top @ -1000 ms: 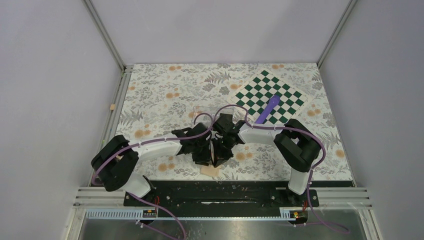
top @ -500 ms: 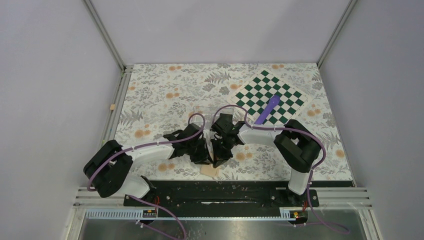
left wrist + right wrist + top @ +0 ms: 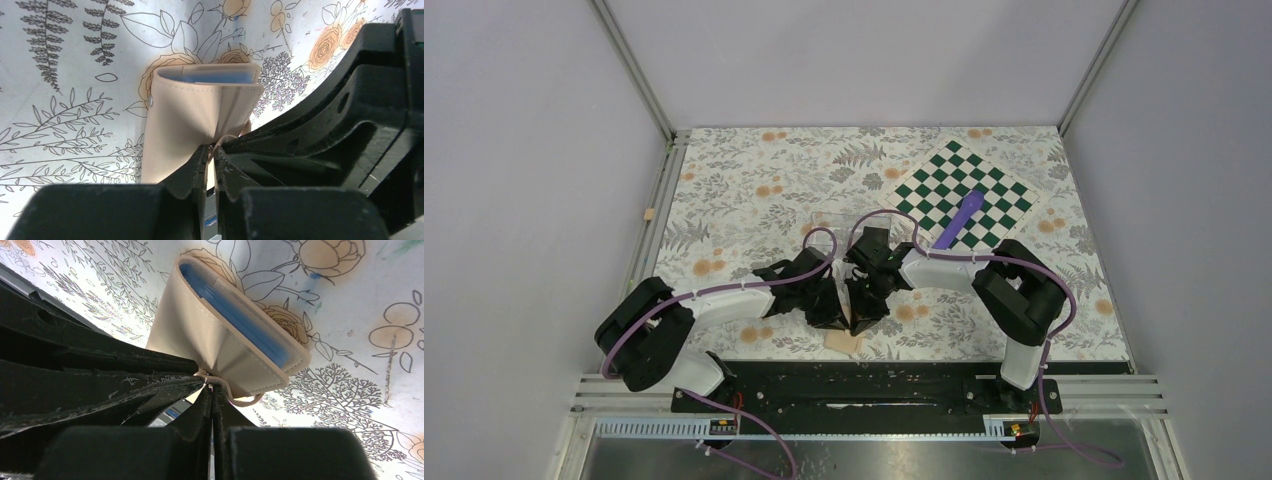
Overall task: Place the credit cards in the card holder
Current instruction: Close the card holder at the center of the board.
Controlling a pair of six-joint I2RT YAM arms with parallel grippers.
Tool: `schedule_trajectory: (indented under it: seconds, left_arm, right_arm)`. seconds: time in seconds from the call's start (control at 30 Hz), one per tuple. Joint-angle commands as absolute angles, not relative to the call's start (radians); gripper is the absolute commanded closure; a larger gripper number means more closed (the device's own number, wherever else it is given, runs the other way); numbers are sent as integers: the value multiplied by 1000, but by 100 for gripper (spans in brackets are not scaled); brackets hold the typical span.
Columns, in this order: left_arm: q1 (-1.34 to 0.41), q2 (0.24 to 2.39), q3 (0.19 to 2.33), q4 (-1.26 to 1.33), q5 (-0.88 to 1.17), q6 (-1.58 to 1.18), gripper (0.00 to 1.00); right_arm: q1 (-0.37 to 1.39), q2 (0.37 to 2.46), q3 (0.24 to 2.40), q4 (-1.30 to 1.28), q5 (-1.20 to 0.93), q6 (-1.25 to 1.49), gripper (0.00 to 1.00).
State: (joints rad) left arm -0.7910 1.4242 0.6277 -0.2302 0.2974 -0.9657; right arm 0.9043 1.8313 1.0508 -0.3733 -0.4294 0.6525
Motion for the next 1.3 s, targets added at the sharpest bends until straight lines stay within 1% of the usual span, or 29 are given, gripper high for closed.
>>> schedule_trajectory:
  seconds: [0.0, 0.27, 0.33, 0.4, 0.47, 0.6, 0.73, 0.77, 0.83, 0.93, 0.97, 1.13, 1.27]
  left_arm:
    - [-792, 1431, 648, -196, 327, -948, 91]
    - [-793, 1432, 649, -212, 341, -921, 85]
    - [-794, 1428, 649, -225, 334, -917, 84]
    - [-795, 1421, 646, -230, 327, -914, 86]
    - [-796, 1421, 646, -230, 325, -912, 92]
    - [-799, 1434, 652, -219, 329, -903, 100]
    - [-803, 1454, 668, -218, 336, -897, 100]
    - [-804, 1453, 671, -218, 336, -897, 100]
    - [-804, 1450, 677, -218, 333, -894, 100]
    - [-804, 1442, 697, -232, 328, -886, 100]
    - [-804, 1442, 700, -236, 329, -884, 100]
    - [-804, 1450, 726, -223, 341, -887, 100]
    - [-804, 1469, 739, -218, 342, -891, 100]
  right_arm:
    - [950, 1881, 1018, -395, -334, 627, 100]
    - [948, 1883, 1023, -396, -340, 629, 100]
    - [948, 1885, 1025, -393, -342, 630, 100]
    - [948, 1886, 1026, -394, -343, 630, 100]
    - [948, 1888, 1026, -394, -345, 629, 100]
    - [947, 1889, 1029, -394, -353, 630, 100]
    - [948, 1867, 1027, -382, -365, 612, 100]
    - [948, 1859, 1021, -372, -370, 609, 98]
    - [948, 1818, 1011, -360, -362, 598, 83]
    - [947, 1749, 1001, -360, -329, 585, 70]
    - [945, 1728, 998, -360, -318, 584, 67]
    - [920, 1662, 994, -364, -297, 585, 57]
    - [889, 1662, 996, -387, -282, 575, 56]
